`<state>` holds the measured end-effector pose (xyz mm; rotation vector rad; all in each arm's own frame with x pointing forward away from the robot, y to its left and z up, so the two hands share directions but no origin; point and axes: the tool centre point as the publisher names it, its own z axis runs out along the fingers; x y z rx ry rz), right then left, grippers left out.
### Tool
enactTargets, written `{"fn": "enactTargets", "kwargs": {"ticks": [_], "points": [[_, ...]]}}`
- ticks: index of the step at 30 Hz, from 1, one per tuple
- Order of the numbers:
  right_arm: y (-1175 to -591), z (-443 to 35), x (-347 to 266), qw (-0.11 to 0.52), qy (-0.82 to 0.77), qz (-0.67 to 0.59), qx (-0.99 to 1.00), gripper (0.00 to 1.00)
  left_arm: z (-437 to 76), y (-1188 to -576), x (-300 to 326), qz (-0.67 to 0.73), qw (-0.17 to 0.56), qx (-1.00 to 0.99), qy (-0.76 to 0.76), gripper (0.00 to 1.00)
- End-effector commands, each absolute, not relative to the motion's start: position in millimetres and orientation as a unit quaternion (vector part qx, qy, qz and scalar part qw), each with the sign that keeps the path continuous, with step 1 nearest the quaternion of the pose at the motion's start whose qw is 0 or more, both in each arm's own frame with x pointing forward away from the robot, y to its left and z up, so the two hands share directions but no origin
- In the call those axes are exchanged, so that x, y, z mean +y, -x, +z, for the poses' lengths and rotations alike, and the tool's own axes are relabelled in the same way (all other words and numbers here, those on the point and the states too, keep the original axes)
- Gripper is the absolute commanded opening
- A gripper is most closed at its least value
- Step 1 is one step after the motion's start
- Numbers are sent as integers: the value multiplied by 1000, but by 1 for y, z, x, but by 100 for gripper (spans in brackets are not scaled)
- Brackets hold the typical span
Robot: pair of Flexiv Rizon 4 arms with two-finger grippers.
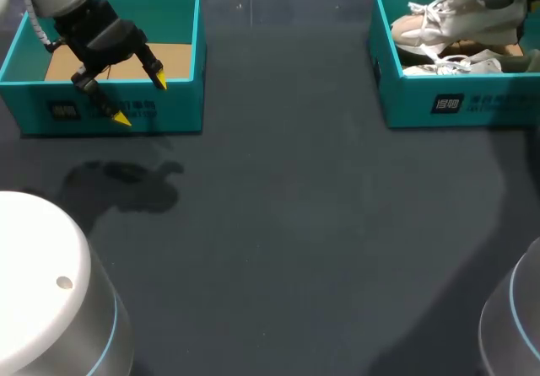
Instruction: Take the shoe out of the shoebox, open the shoe tongue, remove and reinsert the insole, then place the shoe into the shoebox
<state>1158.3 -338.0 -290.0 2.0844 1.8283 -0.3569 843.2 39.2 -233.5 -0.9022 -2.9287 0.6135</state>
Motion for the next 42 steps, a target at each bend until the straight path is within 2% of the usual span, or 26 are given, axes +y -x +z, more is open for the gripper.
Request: {"fn": "enactTargets", "kwargs": {"ticks": [1, 40, 42], "points": [[-1167, -300, -339, 165, -737, -130, 643, 0, -233, -843, 40, 195, 8, -937, 289, 100], [-1170, -355, -335, 125, -719, -111, 675, 0, -233, -843, 40, 195, 8, -937, 289, 100], [-1171, -356, -335, 123, -716, -109, 678, 19, -233, -843, 40, 195, 8, -937, 289, 100]]}}
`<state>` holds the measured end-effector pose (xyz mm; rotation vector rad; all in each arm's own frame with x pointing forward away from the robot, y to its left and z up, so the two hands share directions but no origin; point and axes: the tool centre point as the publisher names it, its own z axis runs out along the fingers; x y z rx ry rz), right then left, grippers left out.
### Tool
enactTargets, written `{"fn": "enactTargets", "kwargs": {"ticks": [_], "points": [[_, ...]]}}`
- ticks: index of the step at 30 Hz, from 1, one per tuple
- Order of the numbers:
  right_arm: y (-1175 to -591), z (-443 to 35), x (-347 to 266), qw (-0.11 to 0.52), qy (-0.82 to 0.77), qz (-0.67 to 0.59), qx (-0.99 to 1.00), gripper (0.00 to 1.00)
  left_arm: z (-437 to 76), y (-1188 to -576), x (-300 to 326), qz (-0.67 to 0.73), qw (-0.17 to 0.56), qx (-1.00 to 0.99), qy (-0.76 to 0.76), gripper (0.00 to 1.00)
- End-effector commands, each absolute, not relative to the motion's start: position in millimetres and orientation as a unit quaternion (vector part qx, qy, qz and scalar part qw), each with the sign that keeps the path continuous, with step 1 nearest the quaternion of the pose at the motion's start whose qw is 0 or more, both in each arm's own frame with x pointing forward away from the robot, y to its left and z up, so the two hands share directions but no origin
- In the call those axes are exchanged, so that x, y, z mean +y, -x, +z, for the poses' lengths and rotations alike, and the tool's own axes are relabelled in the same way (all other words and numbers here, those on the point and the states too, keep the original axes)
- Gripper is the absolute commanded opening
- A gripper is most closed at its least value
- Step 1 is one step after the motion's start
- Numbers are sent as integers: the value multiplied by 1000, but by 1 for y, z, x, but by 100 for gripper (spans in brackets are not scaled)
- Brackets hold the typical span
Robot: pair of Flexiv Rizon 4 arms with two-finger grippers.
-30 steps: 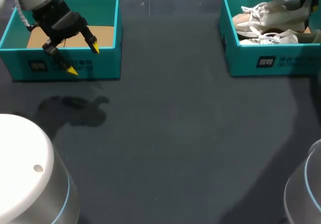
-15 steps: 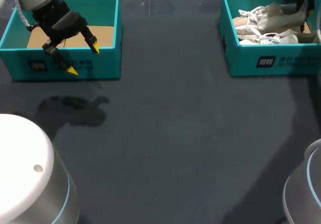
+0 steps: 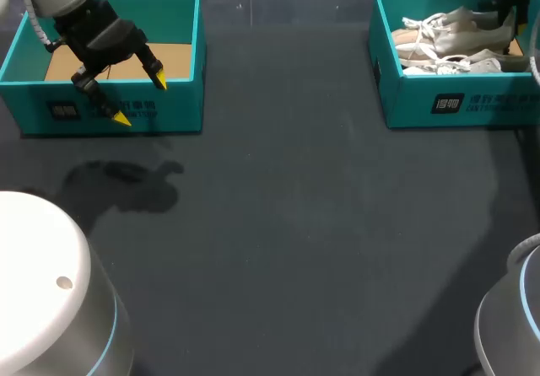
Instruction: Take the shoe out of the shoebox, open the shoe tongue, remove and reinsert the insole, then place the shoe into the shoebox
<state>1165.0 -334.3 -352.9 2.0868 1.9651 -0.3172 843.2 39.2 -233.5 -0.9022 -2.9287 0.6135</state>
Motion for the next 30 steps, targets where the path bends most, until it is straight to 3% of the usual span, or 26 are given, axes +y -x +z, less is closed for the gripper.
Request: {"fn": "enactTargets", "kwargs": {"ticks": [1, 7, 15, 19, 25, 30], "points": [[-1171, -357, -336, 122, -715, -109, 679, 26, -233, -843, 40, 195, 8, -937, 289, 100], [-1173, -356, -337, 119, -713, -106, 683, 40, -233, -843, 40, 195, 8, -937, 289, 100], [-1173, -342, -333, 115, -710, -94, 688, 50, -233, -843, 40, 195, 8, -937, 289, 100], [-1169, -327, -330, 111, -716, -76, 685, 84, -233, -843, 40, 195, 8, -937, 289, 100], [-1159, -293, -320, 110, -726, -56, 677, 100, -233, -843, 40, 195, 8, -937, 289, 100], [-1150, -267, -305, 110, -728, -44, 676, 100, -233, -843, 40, 195, 8, -937, 289, 100]]}}
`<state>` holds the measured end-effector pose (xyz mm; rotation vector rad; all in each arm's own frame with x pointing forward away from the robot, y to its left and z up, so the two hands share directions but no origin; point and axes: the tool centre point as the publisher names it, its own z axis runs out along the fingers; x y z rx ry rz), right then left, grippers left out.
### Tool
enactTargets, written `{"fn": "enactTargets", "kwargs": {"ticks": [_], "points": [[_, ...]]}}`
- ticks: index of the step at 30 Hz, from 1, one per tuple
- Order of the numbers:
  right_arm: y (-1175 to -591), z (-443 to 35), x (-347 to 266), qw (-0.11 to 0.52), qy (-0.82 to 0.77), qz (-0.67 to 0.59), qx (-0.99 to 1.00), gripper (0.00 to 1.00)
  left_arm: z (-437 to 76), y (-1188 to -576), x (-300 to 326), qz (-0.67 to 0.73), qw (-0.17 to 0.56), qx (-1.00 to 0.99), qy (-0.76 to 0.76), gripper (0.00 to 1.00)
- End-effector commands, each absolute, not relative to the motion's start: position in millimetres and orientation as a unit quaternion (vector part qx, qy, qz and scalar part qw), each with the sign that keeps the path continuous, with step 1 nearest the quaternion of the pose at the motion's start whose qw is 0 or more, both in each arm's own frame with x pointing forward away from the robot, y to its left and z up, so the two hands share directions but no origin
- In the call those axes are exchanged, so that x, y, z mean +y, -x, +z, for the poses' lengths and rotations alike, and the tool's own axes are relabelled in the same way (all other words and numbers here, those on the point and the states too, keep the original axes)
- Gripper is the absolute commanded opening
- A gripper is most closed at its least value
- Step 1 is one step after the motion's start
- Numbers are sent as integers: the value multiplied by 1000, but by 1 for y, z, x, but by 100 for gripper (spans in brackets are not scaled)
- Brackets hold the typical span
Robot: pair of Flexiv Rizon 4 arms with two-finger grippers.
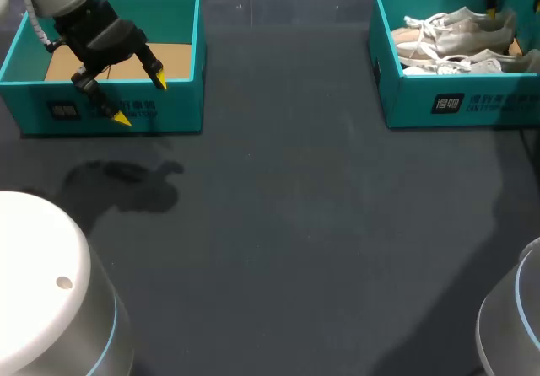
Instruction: Take the shoe out of the shoebox, open the shoe tongue, remove and reinsert the insole, then place the shoe into the shoebox
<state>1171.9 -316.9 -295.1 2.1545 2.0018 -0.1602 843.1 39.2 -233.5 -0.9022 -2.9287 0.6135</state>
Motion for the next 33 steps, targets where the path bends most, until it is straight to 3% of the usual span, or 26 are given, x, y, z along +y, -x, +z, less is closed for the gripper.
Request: {"fn": "enactTargets", "kwargs": {"ticks": [1, 13, 16, 27, 33], "points": [[-1147, -262, -302, 111, -728, -42, 676, 100, -233, -843, 40, 195, 8, -937, 289, 100], [-1124, -225, -265, 107, -712, -30, 693, 100, -233, -843, 40, 195, 8, -937, 289, 100], [-1119, -219, -255, 108, -708, -30, 698, 100, -208, -840, 36, 221, -19, -940, 260, 100], [-1096, -210, -220, 97, -693, -31, 714, 100, -174, -848, 52, 97, -99, -980, -145, 100], [-1081, -208, -202, 91, -691, -30, 716, 100, -179, -868, 84, 67, -82, -939, -327, 100]]}}
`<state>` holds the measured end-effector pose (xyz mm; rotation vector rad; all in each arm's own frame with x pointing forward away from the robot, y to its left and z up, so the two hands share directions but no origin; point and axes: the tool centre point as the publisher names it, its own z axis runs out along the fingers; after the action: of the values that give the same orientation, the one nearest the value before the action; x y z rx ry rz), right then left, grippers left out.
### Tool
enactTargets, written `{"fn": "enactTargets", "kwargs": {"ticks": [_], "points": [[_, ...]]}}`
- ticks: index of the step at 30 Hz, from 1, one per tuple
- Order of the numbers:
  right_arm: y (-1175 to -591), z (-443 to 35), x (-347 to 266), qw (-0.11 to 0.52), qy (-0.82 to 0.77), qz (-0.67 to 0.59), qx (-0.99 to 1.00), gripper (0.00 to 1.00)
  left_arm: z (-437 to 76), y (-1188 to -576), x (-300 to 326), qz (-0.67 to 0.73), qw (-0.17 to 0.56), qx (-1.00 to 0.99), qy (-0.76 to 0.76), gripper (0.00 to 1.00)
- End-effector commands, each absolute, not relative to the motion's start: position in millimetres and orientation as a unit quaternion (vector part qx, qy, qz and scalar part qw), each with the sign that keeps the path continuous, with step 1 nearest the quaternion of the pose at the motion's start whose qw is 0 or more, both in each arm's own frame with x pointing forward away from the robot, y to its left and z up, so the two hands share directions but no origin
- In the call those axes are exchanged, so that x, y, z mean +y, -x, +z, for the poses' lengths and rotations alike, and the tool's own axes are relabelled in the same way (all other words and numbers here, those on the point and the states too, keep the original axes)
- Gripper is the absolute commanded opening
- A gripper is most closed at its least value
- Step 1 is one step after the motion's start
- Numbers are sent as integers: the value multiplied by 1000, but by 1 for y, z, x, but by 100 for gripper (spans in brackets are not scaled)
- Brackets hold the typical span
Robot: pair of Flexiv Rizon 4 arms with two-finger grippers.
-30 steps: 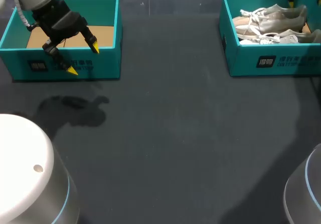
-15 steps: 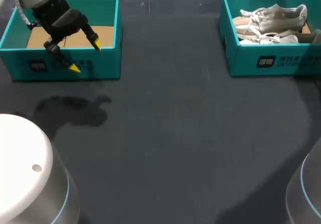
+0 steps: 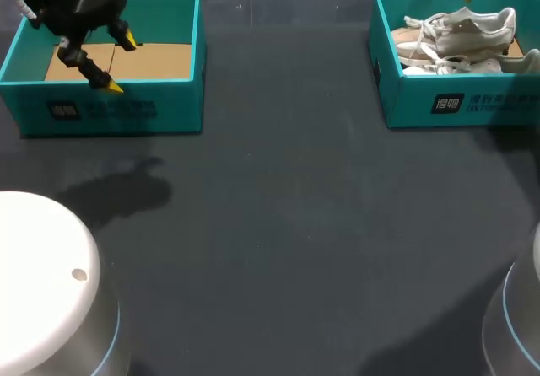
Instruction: Take the shoe out of the shoebox, open the shoe tongue, remove and reinsert the insole, then place the shoe into the shoebox
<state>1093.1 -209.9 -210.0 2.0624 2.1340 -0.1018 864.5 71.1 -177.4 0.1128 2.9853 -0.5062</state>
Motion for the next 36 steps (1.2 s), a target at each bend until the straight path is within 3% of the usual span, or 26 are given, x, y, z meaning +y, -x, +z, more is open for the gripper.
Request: {"fn": "enactTargets", "kwargs": {"ticks": [1, 4, 17, 28, 36], "points": [[-1078, -208, -199, 89, -691, -29, 717, 100, -180, -872, 89, -65, 74, 931, 352, 100], [-1070, -209, -190, 83, -689, -28, 719, 100, -177, -886, 104, -60, 49, 907, 414, 100], [-1043, -205, -169, 82, -676, -39, 731, 100, -173, -889, 104, -60, 51, 907, 415, 100], [-1031, -209, -147, 94, -663, -37, 742, 100, -172, -916, 111, -55, -35, 749, 660, 100], [-1025, -212, -141, 100, -652, -37, 751, 100, -183, -928, 119, -42, -21, 642, 766, 100]]}}
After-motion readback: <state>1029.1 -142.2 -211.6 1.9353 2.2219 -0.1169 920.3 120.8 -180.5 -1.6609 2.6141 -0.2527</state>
